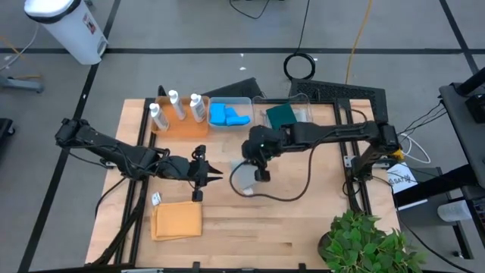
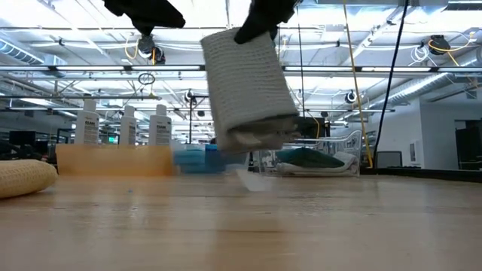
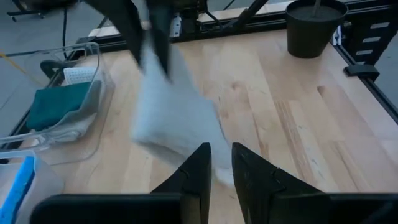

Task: Pick & Place Kitchen Items
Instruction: Put the gray towel into the right transparent bin

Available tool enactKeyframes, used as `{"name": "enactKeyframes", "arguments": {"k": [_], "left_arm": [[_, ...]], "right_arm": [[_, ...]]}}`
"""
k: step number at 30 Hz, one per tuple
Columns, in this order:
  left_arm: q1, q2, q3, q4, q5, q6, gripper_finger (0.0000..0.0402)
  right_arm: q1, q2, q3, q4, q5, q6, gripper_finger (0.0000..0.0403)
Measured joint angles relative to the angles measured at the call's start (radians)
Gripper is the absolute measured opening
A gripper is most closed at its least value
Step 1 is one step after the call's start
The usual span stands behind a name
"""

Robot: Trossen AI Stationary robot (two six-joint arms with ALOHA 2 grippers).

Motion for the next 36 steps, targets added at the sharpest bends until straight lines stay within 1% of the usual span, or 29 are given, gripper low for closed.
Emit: {"name": "enactKeyframes", "arguments": {"k": [4, 9, 11, 17, 21, 23, 25, 27, 31, 33, 36], "left_arm": [[0.000, 0.000, 0.000, -0.003, 0.001, 0.000, 0.0069], [0.000, 0.000, 0.000, -0.002, 0.001, -0.007, 0.0069], [0.000, 0.000, 0.000, -0.003, 0.001, -0.007, 0.0069], [0.000, 0.000, 0.000, -0.003, 0.001, -0.007, 0.0069], [0.000, 0.000, 0.000, -0.003, 0.001, -0.007, 0.0069], [0.000, 0.000, 0.000, -0.003, 0.001, -0.007, 0.0069], [0.000, 0.000, 0.000, -0.003, 0.001, -0.013, 0.0069], [0.000, 0.000, 0.000, -0.003, 0.001, -0.024, 0.0069], [0.000, 0.000, 0.000, -0.003, 0.001, -0.026, 0.0069], [0.000, 0.000, 0.000, -0.003, 0.001, -0.022, 0.0069], [0.000, 0.000, 0.000, -0.003, 0.001, -0.026, 0.0070]], "right_arm": [[-0.023, -0.042, 0.000, -0.051, 0.126, 0.060, 0.0001], [-0.056, -0.089, 0.001, -0.060, 0.428, 0.209, 0.0001], [-0.072, -0.106, 0.001, -0.070, 0.516, 0.231, 0.0001], [-0.133, -0.145, -0.022, -0.087, 0.691, 0.275, 0.0001], [-0.200, -0.157, -0.064, -0.120, 0.857, 0.304, 0.0001], [-0.240, -0.161, -0.088, -0.110, 0.913, 0.332, 0.0001], [-0.282, -0.162, -0.115, -0.097, 0.939, 0.359, 0.0001], [-0.316, -0.159, -0.151, -0.061, 0.931, 0.378, 0.0001], [-0.345, -0.159, -0.238, 0.108, 0.844, 0.378, 0.0001], [-0.346, -0.159, -0.283, 0.202, 0.820, 0.380, 0.0001], [-0.346, -0.159, -0.359, 0.404, 0.735, 0.385, 0.0002]]}}
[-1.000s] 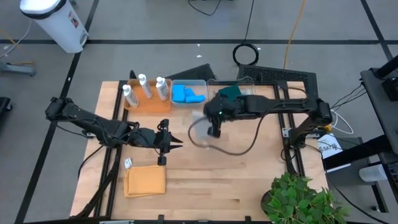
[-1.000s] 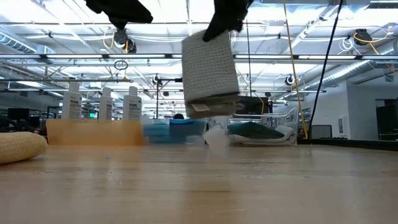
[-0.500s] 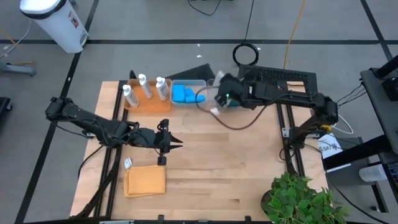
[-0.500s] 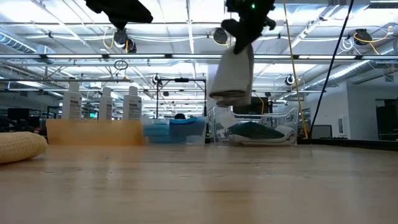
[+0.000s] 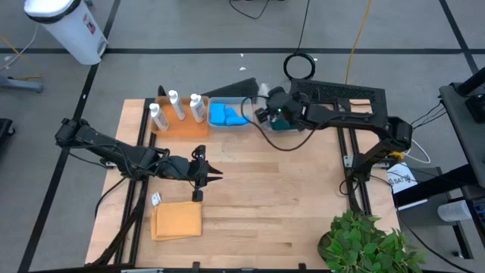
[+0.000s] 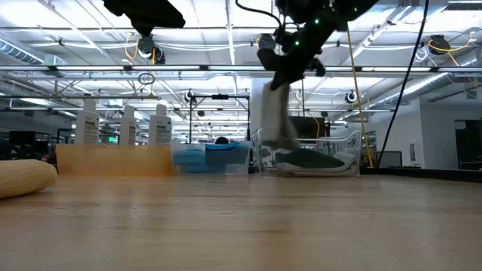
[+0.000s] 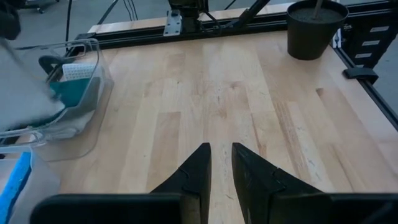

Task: Pick & Place Kitchen Items
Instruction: Put the gray towel into the right transparent bin

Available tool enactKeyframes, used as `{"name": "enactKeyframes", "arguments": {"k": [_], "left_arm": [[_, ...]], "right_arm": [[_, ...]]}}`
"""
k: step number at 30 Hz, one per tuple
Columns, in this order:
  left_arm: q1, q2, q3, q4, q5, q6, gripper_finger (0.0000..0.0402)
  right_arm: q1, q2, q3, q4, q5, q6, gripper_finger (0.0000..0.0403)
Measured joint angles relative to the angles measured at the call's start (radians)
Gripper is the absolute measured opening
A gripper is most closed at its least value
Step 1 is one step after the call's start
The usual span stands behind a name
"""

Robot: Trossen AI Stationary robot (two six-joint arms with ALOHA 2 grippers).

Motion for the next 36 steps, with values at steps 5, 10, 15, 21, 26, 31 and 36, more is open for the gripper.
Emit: {"name": "enactKeyframes", "arguments": {"k": [5, 10, 15, 21, 26, 31, 36], "left_arm": [[0.000, 0.000, 0.000, 0.000, 0.000, -0.008, 0.0070], [0.000, 0.000, 0.000, -0.001, 0.000, -0.026, 0.0070], [0.000, 0.000, 0.000, 0.000, 0.000, -0.007, 0.0069], [0.000, 0.000, 0.000, 0.001, 0.000, -0.009, 0.0070], [0.000, 0.000, 0.000, -0.004, 0.000, -0.027, 0.0070], [0.000, 0.000, 0.000, -0.015, 0.000, -0.028, 0.0069], [0.000, 0.000, 0.000, -0.015, 0.000, -0.025, 0.0070]], "right_arm": [[0.001, 0.000, -0.140, 0.277, -0.118, 0.020, 0.0002], [0.001, 0.000, -0.198, 0.354, -0.118, 0.051, 0.0003], [0.030, 0.000, -0.198, 0.460, -0.195, 0.044, 0.0002], [0.048, 0.000, -0.198, 0.441, -0.191, 0.040, 0.0002], [0.049, 0.000, -0.198, 0.372, -0.127, 0.032, 0.0002], [0.049, 0.000, -0.198, 0.294, -0.046, 0.004, 0.0002], [0.041, 0.000, -0.198, 0.205, 0.036, -0.010, 0.0002]]}}
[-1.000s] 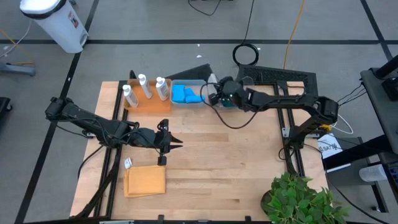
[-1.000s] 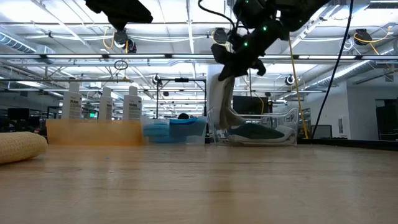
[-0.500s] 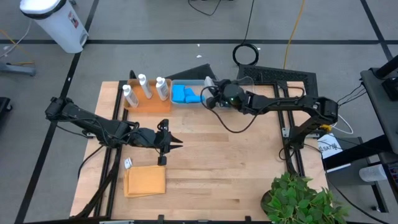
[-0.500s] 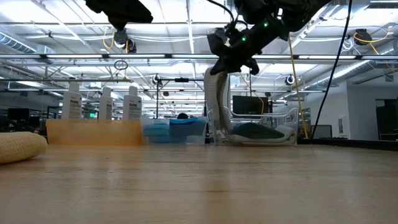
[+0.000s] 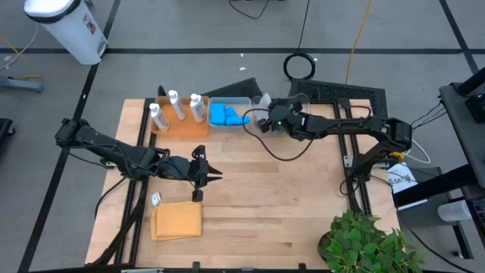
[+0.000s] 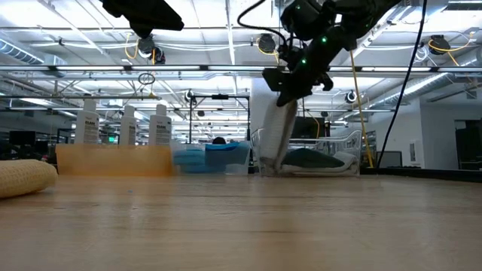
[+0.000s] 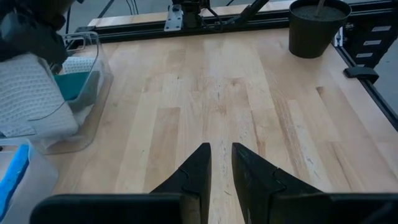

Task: Pick & Place Kitchen Items
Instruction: Put the gray towel into the right transparent bin

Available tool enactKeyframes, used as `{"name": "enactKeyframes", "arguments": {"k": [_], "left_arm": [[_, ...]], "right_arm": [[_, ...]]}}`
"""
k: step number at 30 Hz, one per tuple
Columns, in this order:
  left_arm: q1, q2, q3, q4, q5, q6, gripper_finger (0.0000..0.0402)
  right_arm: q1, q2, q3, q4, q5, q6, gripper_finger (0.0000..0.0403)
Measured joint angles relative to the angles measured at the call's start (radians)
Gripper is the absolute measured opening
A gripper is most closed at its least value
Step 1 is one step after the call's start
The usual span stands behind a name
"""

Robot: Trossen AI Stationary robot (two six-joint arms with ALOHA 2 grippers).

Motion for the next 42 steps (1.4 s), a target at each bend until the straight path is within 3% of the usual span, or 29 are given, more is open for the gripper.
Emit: {"name": "enactKeyframes", "arguments": {"k": [10, 18, 25, 42], "left_arm": [[0.000, 0.000, 0.000, 0.000, 0.000, -0.003, 0.0069], [0.000, 0.000, 0.000, 0.000, 0.000, -0.005, 0.0070], [0.000, 0.000, 0.000, 0.000, 0.000, -0.005, 0.0069], [0.000, 0.000, 0.000, 0.000, -0.001, -0.005, 0.0069]], "right_arm": [[-0.003, 0.000, 0.000, -0.170, 0.176, 0.009, 0.0002], [-0.009, 0.000, 0.000, -0.359, 0.259, 0.119, 0.0002], [-0.051, 0.000, 0.000, -0.482, 0.206, 0.213, 0.0003], [-0.173, 0.000, -0.187, -0.351, 0.085, 0.231, 0.0006]]}}
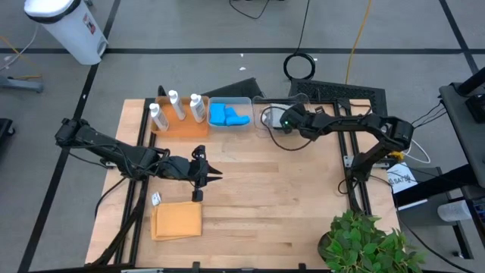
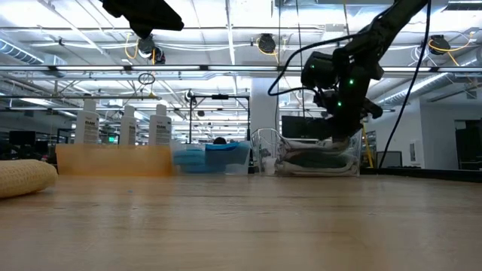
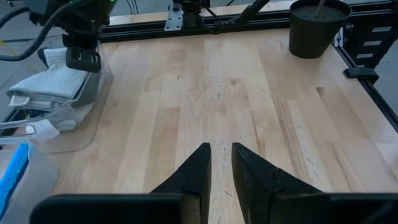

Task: Pick & Place Kitchen Items
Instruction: Put the gray towel into the right transparent bin, then put the orange towel into the right transparent bin

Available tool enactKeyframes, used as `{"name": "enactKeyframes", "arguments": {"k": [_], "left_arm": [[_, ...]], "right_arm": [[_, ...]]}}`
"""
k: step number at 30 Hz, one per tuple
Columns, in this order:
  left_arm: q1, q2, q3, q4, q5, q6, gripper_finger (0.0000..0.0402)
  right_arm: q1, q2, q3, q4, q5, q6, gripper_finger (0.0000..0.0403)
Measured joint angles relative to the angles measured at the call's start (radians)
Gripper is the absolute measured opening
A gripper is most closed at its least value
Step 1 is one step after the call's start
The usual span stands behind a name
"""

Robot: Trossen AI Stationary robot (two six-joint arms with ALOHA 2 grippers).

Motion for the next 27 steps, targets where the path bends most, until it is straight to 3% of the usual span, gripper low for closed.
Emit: {"name": "enactKeyframes", "arguments": {"k": [8, 21, 27], "left_arm": [[0.000, 0.000, 0.000, 0.000, 0.000, 0.000, 0.0069], [0.000, 0.000, 0.000, 0.000, 0.000, 0.002, 0.0069], [0.000, 0.000, 0.000, 0.000, 0.000, 0.002, 0.0069]], "right_arm": [[0.000, 0.000, -0.017, 0.100, 0.001, -0.062, 0.0030], [0.009, 0.000, -0.012, 0.168, 0.051, -0.163, 0.0166], [0.058, 0.000, -0.011, 0.245, 0.048, -0.235, 0.0204]]}}
